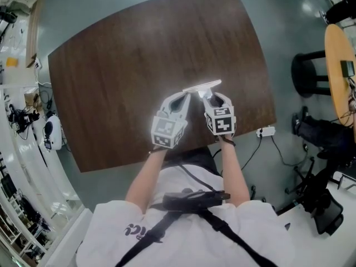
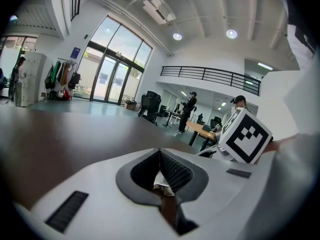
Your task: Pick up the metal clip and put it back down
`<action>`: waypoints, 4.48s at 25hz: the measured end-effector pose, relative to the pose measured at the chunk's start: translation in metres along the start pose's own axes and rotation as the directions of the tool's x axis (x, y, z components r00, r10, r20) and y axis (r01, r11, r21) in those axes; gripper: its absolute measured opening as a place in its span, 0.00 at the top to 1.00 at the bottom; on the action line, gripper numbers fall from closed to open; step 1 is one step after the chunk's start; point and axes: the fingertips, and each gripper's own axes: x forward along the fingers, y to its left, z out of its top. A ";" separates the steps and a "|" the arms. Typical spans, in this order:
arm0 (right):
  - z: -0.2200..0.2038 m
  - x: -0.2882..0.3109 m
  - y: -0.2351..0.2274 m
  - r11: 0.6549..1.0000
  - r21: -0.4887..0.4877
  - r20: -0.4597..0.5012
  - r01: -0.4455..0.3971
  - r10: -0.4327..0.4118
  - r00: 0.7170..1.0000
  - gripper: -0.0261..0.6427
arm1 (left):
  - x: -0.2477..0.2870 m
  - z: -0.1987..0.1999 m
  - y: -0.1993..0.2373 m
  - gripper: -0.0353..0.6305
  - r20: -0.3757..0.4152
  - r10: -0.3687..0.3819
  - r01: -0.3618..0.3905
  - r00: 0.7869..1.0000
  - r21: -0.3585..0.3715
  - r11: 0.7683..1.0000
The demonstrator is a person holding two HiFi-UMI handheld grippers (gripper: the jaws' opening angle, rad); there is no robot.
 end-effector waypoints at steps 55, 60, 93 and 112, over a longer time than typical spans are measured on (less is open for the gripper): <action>0.111 -0.119 0.063 0.999 0.027 0.504 0.041 -0.049 0.862 0.51 | -0.130 0.087 0.007 0.93 0.272 0.207 -0.215 0.940 0.000 0.977; 0.154 -0.176 0.100 1.000 -0.009 0.633 -0.014 0.016 0.774 0.51 | -0.176 0.139 0.005 0.93 0.401 0.246 -0.277 0.883 0.021 0.961; 0.214 -0.278 0.162 0.992 -0.128 0.787 -0.018 0.113 0.606 0.51 | -0.255 0.213 -0.003 0.93 0.551 0.273 -0.351 0.789 0.038 0.936; 0.165 -0.201 0.039 0.994 0.071 0.647 0.080 -0.107 0.755 0.51 | -0.144 0.172 -0.017 0.93 0.388 0.143 -0.173 0.910 0.043 0.984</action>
